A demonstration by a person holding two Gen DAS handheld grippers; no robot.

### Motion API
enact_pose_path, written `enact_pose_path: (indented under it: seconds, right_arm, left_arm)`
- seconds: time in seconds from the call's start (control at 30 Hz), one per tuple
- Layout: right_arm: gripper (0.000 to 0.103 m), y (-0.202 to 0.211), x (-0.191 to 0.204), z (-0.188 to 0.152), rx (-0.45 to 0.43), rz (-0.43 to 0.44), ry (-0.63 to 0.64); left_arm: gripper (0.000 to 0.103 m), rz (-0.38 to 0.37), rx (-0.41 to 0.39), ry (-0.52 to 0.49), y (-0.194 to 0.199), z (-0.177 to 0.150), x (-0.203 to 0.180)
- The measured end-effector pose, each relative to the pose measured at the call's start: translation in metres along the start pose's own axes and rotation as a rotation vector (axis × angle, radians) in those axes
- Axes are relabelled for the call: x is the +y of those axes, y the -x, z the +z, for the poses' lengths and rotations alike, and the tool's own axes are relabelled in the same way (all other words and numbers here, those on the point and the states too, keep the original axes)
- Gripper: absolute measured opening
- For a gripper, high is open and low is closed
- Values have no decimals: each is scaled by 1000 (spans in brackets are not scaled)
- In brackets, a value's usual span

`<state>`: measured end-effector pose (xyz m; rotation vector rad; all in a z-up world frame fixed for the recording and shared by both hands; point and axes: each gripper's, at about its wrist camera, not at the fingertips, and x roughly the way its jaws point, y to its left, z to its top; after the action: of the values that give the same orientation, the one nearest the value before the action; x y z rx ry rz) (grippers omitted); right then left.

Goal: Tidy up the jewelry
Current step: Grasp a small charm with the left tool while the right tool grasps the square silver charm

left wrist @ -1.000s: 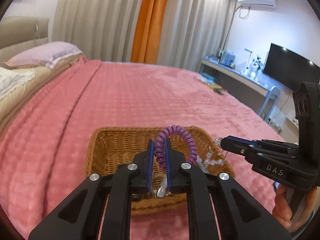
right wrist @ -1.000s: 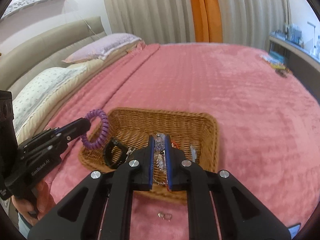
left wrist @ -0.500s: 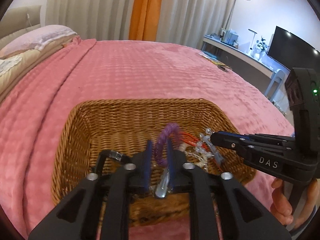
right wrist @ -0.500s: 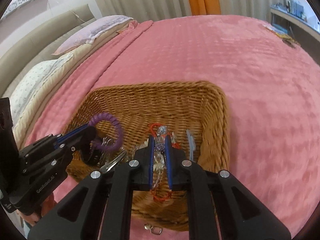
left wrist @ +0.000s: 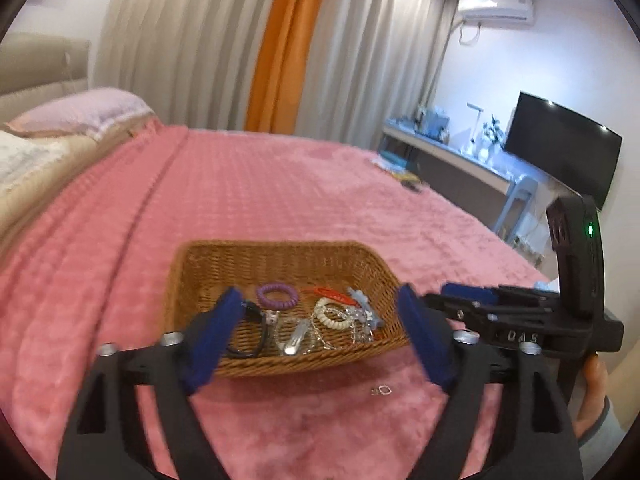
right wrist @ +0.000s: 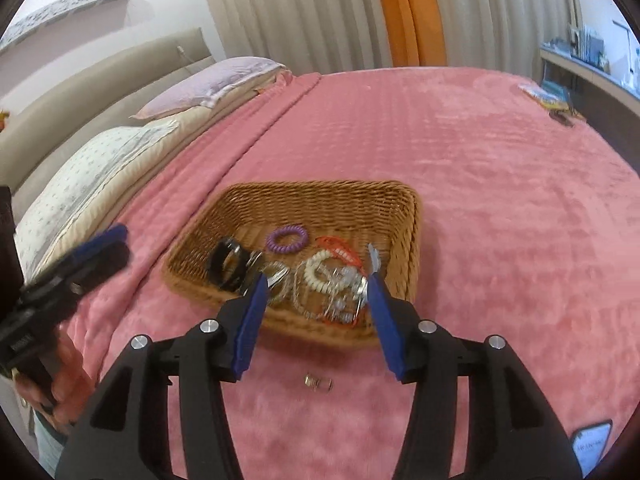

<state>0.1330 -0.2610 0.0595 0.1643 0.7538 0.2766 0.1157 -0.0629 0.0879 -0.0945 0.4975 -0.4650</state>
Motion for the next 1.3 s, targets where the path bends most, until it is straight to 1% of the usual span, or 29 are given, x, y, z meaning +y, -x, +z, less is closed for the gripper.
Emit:
enact_pose_path:
  seconds: [0.07, 0.13, 0.27, 0.4, 0.5, 0.57, 0.6, 0.67, 0.77, 0.8, 0.9, 0.97, 1.0, 1.07, 1.13, 1.17, 1.2, 1.27, 1.3]
  right_arm:
    - [49, 11, 6, -11, -2, 6, 15]
    - [49, 15, 13, -22, 2, 1, 33]
    - [48, 14, 22, -44, 18, -33, 75]
    - [49, -2, 23, -60, 66, -40, 68]
    - [48, -16, 21, -71, 88, -76, 78]
    - [48, -27, 18, -78, 110, -85, 76]
    - [48, -32, 16, -81, 120, -88, 72]
    - [48, -43, 12, -90, 141, -110, 66]
    - [48, -52, 7, -98, 159, -119, 59]
    - [48, -54, 5, -99, 164, -119, 56]
    - [48, -57, 2, -99, 165, -116, 51]
    - [48, -57, 2, -98, 163, -112, 58]
    - [48, -59, 3, -98, 168, -105, 63]
    - [48, -63, 3, -97, 176, -104, 69]
    - [48, -66, 4, -96, 183, -109, 81]
    - [48, -68, 4, -94, 184, -113, 92]
    - [46, -70, 6, -92, 183, -118, 107]
    - [38, -76, 8, -87, 193, -118, 139]
    - [36, -79, 9, -85, 200, -115, 151]
  left_arm:
    - [90, 13, -36, 5, 19, -5, -1]
    - [90, 9, -32, 8, 33, -11, -2]
    - [90, 45, -16, 0, 51, -31, -2]
    - [91, 56, 51, 19, 52, -61, 6]
    - [90, 55, 103, 32, 47, -84, 11]
    - [90, 46, 147, 51, 40, -98, 16]
    - [89, 29, 181, 59, 34, -106, 18]
    - [89, 20, 225, 57, 24, -116, 19]
    - [84, 17, 292, 23, 8, -130, 16]
    - [81, 13, 303, 18, 6, -134, 16]
    - [78, 5, 350, 8, -5, -143, 14]
    - [73, -2, 367, 4, -9, -146, 12]
    - [67, -13, 379, 4, -11, -146, 12]
    - [60, -32, 403, 7, -15, -148, 12]
    - [60, -24, 409, -3, -18, -149, 10]
    - [58, -23, 411, -9, -20, -148, 9]
    - [54, -23, 413, -16, -21, -147, 7]
    - [50, -20, 426, -36, -26, -147, 4]
    - [47, -19, 430, -41, -28, -147, 2]
